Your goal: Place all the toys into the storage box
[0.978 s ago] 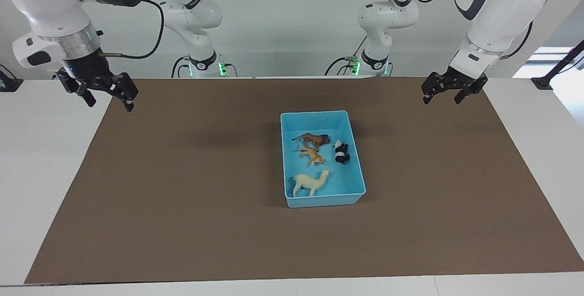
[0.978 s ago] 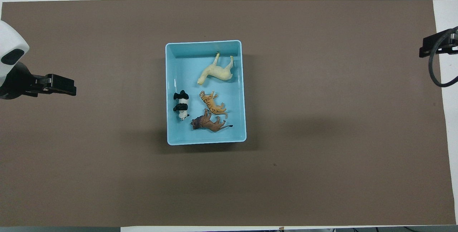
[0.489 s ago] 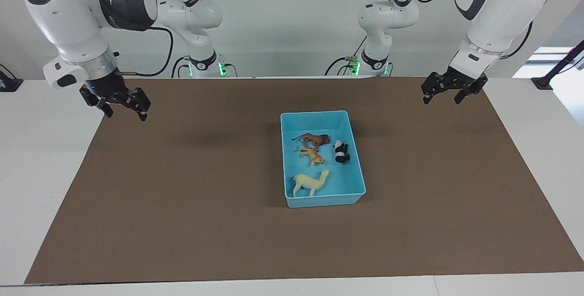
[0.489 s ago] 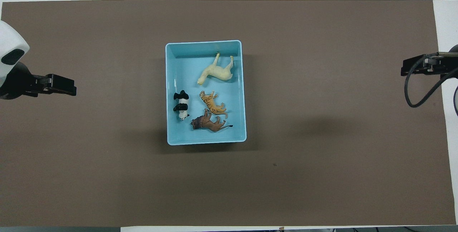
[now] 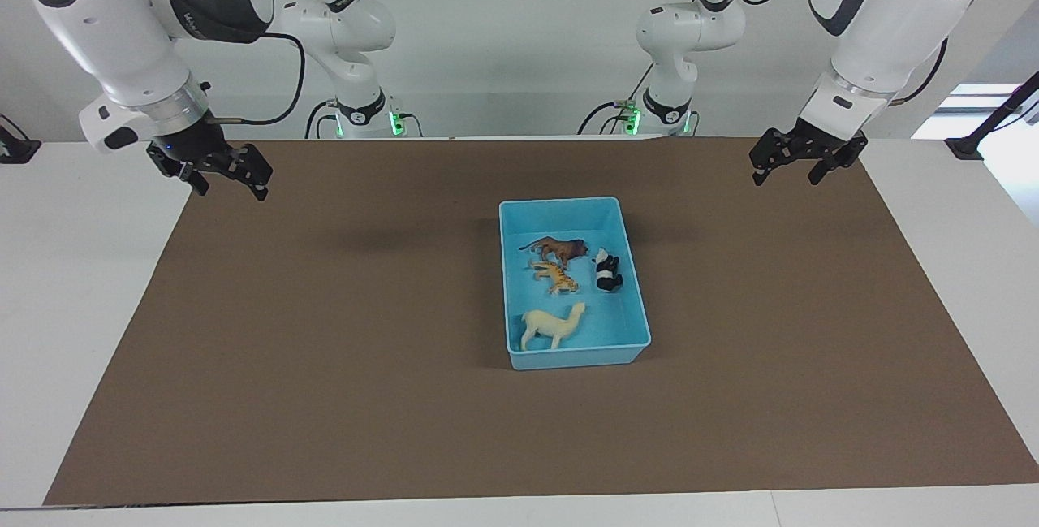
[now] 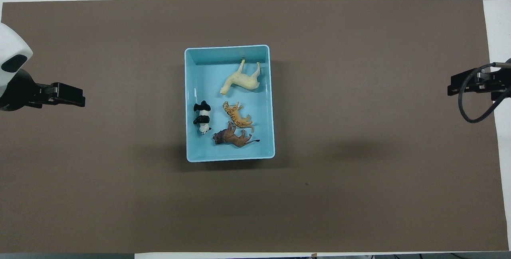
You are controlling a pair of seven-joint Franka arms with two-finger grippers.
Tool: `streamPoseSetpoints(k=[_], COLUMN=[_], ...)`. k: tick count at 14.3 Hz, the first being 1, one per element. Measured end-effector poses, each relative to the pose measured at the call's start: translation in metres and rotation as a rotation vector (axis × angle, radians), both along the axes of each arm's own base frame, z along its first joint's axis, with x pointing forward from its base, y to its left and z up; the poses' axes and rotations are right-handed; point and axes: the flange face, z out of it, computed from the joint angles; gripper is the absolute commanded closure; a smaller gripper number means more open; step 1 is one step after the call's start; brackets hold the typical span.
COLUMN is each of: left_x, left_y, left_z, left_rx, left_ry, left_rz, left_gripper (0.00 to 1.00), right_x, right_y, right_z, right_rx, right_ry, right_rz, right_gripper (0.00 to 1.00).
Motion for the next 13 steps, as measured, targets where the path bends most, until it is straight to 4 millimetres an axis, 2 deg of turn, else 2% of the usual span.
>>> streamPoseSetpoints(k=[2, 13], left_x=[0.0, 0.0], left_y=[0.0, 0.0], left_z=[0.0, 0.0], left_rx=[0.0, 0.0], left_ry=[0.0, 0.0], left_rz=[0.0, 0.001], left_gripper=[0.0, 0.0], right_x=[0.0018, 0.0057], right_y=[-0.0035, -0.0024], right_z=[0.0049, 0.0011], right_rx=[0.001, 0.002], right_ry=[-0.006, -0.001], right_rz=[0.006, 0.009], right_gripper=[0.0, 0.0])
